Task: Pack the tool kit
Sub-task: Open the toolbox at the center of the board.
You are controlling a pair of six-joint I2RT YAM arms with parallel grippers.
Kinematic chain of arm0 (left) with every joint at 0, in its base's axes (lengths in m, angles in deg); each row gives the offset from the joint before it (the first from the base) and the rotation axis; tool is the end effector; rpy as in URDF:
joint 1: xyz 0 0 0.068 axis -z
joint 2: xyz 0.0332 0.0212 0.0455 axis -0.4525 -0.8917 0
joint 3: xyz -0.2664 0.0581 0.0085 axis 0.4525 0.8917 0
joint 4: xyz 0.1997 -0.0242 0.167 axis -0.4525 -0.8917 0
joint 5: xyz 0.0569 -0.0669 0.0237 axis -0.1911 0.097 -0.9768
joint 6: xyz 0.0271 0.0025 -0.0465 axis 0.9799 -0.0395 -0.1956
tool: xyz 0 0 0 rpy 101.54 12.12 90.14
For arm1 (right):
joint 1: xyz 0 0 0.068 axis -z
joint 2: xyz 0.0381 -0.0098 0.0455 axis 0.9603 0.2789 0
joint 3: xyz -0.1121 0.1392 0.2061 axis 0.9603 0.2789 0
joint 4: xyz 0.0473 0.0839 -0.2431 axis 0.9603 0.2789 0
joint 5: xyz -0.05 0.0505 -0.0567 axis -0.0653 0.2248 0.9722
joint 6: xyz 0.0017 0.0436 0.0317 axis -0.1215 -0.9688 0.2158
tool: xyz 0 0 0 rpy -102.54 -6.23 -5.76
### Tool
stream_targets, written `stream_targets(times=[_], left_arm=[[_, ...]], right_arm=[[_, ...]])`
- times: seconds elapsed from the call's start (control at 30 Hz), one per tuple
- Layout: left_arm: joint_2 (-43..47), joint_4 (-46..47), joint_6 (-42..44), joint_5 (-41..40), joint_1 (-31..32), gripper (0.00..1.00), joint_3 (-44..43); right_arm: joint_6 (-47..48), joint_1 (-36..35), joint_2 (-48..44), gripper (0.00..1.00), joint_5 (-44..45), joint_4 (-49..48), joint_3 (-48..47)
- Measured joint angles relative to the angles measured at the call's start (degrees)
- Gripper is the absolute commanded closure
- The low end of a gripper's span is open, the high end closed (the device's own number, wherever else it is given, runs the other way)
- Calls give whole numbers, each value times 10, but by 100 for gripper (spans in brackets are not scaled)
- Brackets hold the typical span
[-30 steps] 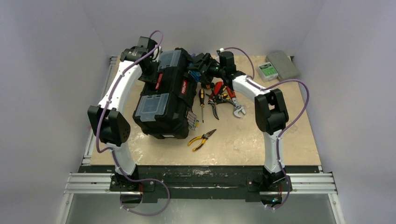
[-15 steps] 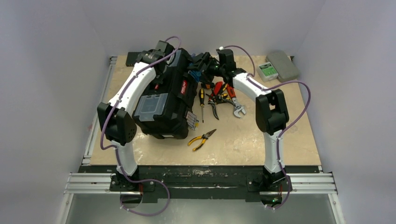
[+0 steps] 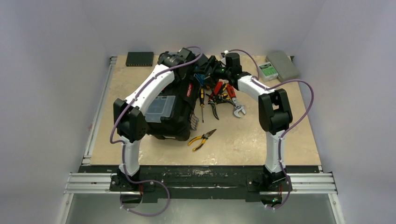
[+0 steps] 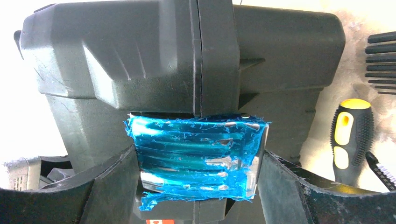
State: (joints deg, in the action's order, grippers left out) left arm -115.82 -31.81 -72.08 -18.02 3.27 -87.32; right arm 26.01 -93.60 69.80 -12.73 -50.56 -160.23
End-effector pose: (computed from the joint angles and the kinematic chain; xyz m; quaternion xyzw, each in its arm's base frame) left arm 0.3736 -0.1896 0.3080 0.1914 0.9041 0.3072 0.2270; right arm 0.4569 0.1864 0.2296 0.1448 0.8088 0.5294 0.2113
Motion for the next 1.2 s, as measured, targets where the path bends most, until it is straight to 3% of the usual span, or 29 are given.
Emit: stream_targets(times=[0.5,0.67,0.83,1.0,1.1,1.2], left_arm=[[-37,-39,-14,-51,37,92,-34],[-38,-38,-14,-53,43,92,-34],[-22,-24,-15,16,35,92,-31],[5,-6,1,93,-8,92,-19],[14,-4,13,143,-67,92,-15],[21,0,19,230,-129,92,-15]], right_arm=[[41,17,-15,100,2,41,13],[29,23,-18,76,-8,-6,45],[3,32,-18,37,-27,-79,89],[-42,33,-15,22,-55,-179,116],[-101,38,3,10,-100,-287,125],[-181,40,45,8,-127,-440,128]])
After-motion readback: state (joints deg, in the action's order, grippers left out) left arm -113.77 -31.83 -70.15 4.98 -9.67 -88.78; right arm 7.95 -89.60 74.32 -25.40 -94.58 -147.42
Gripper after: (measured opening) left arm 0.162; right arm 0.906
